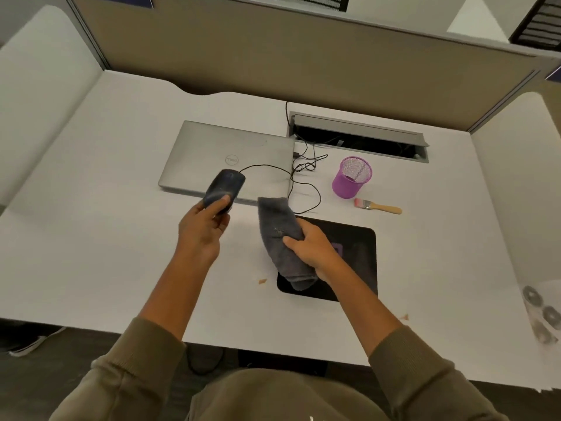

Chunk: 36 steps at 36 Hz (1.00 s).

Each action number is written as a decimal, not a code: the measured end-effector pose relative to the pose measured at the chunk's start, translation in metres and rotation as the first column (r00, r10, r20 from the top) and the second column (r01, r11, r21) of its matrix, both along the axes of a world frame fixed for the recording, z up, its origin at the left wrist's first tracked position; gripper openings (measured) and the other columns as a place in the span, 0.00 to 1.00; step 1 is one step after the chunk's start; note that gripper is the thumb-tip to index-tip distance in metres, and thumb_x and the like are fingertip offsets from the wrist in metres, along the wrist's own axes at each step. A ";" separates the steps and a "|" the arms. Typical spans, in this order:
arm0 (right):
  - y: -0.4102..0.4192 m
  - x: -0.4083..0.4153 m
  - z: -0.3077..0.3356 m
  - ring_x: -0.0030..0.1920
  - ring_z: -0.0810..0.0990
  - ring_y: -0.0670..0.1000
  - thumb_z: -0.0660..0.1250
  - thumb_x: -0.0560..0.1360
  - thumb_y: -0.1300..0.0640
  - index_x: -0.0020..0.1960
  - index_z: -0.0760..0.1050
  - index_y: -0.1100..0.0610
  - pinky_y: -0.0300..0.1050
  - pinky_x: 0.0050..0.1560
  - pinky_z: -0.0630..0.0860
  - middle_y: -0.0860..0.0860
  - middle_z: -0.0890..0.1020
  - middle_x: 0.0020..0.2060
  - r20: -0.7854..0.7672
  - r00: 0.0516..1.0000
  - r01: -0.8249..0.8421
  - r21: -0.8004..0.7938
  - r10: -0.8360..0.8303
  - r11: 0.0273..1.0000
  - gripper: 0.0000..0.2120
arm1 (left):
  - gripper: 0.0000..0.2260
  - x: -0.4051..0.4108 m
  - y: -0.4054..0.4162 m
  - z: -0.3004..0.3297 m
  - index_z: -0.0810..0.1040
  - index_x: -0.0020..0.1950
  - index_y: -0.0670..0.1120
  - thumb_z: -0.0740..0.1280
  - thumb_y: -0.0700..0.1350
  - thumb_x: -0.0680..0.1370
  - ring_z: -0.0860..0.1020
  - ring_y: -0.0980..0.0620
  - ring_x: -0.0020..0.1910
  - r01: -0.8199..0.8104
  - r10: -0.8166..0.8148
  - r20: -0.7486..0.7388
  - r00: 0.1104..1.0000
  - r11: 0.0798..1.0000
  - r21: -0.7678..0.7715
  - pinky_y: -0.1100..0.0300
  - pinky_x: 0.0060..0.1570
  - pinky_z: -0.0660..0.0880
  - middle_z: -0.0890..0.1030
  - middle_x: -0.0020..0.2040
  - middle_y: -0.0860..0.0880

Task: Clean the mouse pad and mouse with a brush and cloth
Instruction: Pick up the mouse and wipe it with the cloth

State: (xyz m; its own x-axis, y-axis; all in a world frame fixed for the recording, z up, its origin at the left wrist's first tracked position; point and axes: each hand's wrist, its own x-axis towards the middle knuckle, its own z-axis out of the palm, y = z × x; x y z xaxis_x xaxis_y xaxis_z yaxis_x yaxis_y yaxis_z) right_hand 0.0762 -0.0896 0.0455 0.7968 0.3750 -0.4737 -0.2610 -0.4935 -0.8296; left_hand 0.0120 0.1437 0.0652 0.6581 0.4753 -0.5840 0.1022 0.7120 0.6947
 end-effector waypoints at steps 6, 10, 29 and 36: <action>0.032 0.009 0.002 0.61 0.80 0.53 0.67 0.82 0.58 0.69 0.76 0.52 0.52 0.64 0.78 0.51 0.82 0.61 0.123 0.988 -0.082 -0.131 0.098 0.988 0.16 | 0.21 -0.003 0.023 0.020 0.82 0.61 0.41 0.81 0.39 0.69 0.85 0.47 0.55 -0.005 0.006 0.057 0.998 1.000 -0.021 0.60 0.51 0.80 0.87 0.56 0.43; 0.053 0.009 0.006 0.63 0.80 0.57 0.64 0.82 0.61 0.73 0.73 0.48 0.54 0.64 0.78 0.53 0.82 0.63 0.241 0.945 -0.169 -0.220 0.221 0.961 0.20 | 0.19 -0.005 0.032 0.027 0.82 0.60 0.41 0.80 0.38 0.70 0.86 0.47 0.54 0.005 -0.002 0.069 0.998 0.999 -0.051 0.59 0.51 0.80 0.87 0.55 0.43; 0.038 0.007 0.010 0.58 0.82 0.55 0.58 0.60 0.65 0.45 0.88 0.58 0.46 0.56 0.79 0.48 0.87 0.52 -0.094 0.995 0.023 0.064 -0.017 0.998 0.22 | 0.21 -0.007 0.055 0.031 0.83 0.62 0.41 0.81 0.39 0.70 0.85 0.46 0.57 0.090 -0.078 0.135 0.988 0.992 -0.085 0.60 0.52 0.80 0.86 0.57 0.43; 0.034 0.025 0.023 0.37 0.79 0.43 0.73 0.72 0.38 0.33 0.79 0.53 0.42 0.45 0.77 0.48 0.81 0.34 0.077 0.997 -0.006 -0.105 0.015 0.994 0.19 | 0.21 -0.006 0.057 0.031 0.83 0.61 0.41 0.81 0.38 0.69 0.85 0.46 0.55 0.090 -0.075 0.144 0.987 0.991 -0.100 0.60 0.50 0.80 0.86 0.57 0.43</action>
